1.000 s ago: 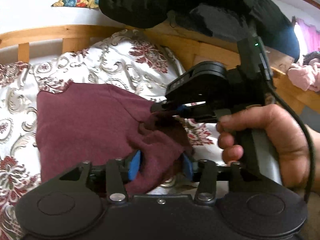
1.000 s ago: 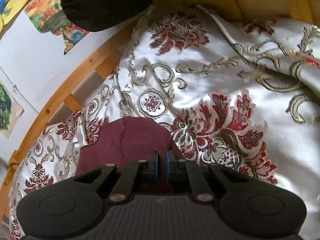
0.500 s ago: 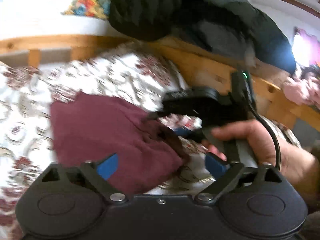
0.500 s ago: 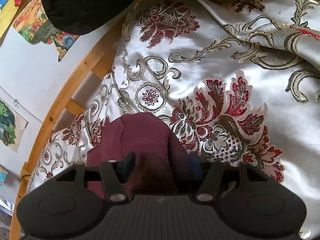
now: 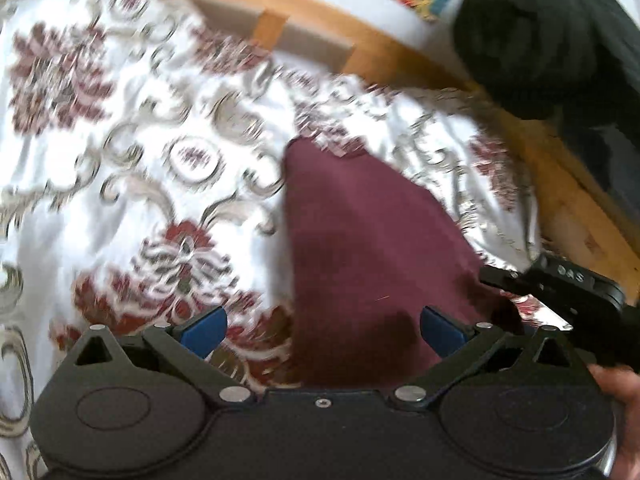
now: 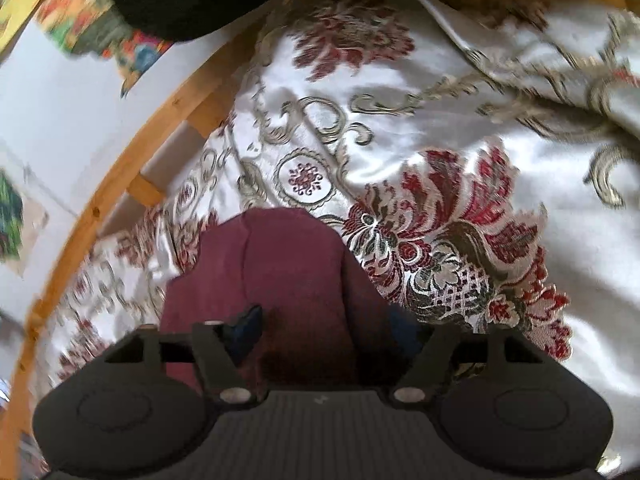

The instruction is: Fold small clothes

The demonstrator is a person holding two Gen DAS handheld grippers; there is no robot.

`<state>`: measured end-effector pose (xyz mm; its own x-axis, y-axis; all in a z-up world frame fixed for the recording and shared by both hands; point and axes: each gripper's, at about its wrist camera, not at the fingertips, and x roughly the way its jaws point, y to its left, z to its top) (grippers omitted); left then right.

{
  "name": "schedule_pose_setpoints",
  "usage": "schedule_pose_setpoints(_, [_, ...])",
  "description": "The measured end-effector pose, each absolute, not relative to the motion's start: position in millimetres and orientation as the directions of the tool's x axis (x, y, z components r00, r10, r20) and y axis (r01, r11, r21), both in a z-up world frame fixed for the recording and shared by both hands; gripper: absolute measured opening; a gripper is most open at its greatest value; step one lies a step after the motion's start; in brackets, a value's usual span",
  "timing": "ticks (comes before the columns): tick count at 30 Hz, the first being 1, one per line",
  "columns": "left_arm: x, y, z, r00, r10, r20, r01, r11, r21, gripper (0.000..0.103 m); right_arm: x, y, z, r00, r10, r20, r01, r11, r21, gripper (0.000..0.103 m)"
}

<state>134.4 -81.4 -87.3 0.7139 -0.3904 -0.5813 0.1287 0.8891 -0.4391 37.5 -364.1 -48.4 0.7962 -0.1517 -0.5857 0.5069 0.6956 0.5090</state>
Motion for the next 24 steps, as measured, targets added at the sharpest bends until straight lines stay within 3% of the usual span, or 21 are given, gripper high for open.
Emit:
schedule_pose_setpoints(2, [139, -79, -95, 0.691, -0.397, -0.604, 0.113, 0.885, -0.451, 0.102, 42, -352, -44, 0.786, -0.172, -0.594, 0.493, 0.754, 0.435, 0.039])
schedule_pose_setpoints(3, [140, -79, -97, 0.686, -0.402, -0.606, 0.109, 0.881, -0.46, 0.102, 44, -345, -42, 0.785, -0.182, -0.593, 0.482, 0.78, 0.399, 0.036])
schedule_pose_setpoints(9, [138, -80, -101, 0.681, -0.406, -0.609, 0.108, 0.878, -0.466, 0.102, 52, -312, -29, 0.785, -0.245, -0.569, 0.417, 0.888, 0.192, 0.024])
schedule_pose_setpoints(12, [138, -81, -103, 0.674, -0.415, -0.611, 0.109, 0.874, -0.473, 0.102, 45, -313, -20, 0.803, -0.287, -0.521, 0.438, 0.878, 0.191, 0.021])
schedule_pose_setpoints(19, [138, -86, -108, 0.653, -0.436, -0.62, 0.137, 0.872, -0.469, 0.102, 40, -348, -31, 0.77, -0.262, -0.582, 0.515, 0.794, 0.324, 0.02])
schedule_pose_setpoints(24, [138, -89, -109, 0.647, -0.439, -0.624, 0.149, 0.874, -0.462, 0.102, 34, -360, -40, 0.76, -0.259, -0.596, 0.552, 0.741, 0.382, 0.046])
